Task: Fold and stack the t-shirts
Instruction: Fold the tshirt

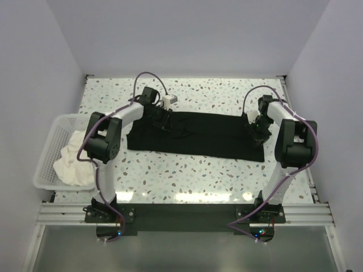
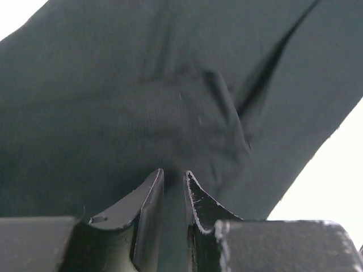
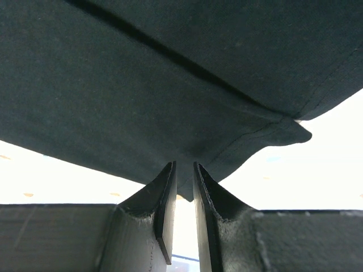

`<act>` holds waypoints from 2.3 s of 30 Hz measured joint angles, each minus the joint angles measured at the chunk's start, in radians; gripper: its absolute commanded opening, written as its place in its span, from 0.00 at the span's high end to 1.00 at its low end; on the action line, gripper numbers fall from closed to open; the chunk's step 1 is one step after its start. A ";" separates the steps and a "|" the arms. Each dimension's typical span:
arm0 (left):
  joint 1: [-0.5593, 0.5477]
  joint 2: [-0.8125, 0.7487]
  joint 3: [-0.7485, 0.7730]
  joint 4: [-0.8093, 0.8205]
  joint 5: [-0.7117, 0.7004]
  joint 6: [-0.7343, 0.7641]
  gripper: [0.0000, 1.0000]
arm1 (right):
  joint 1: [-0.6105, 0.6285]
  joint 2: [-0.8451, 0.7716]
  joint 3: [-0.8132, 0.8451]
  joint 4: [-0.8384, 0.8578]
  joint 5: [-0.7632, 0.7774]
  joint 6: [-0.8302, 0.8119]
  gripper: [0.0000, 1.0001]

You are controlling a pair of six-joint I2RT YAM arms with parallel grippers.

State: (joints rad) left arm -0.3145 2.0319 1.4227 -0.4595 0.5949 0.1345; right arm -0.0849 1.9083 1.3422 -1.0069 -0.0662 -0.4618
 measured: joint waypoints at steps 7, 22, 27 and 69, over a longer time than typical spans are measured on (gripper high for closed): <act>-0.035 0.164 0.160 0.006 -0.004 -0.055 0.75 | 0.005 -0.001 -0.059 0.045 0.032 -0.020 0.78; -0.023 0.352 0.578 -0.124 -0.069 0.017 0.58 | 0.151 -0.195 -0.054 -0.113 -0.118 -0.109 0.75; 0.003 0.177 0.502 -0.136 -0.117 0.016 0.58 | 0.150 -0.164 0.042 -0.082 -0.092 -0.129 0.77; -0.011 0.310 0.732 -0.018 -0.324 0.004 0.39 | 0.468 -0.199 -0.028 -0.057 -0.100 -0.206 0.82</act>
State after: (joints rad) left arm -0.3256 2.3421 2.1548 -0.4770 0.2707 0.1383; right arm 0.3836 1.7092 1.3144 -1.0637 -0.1661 -0.6682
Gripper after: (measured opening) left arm 0.594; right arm 0.200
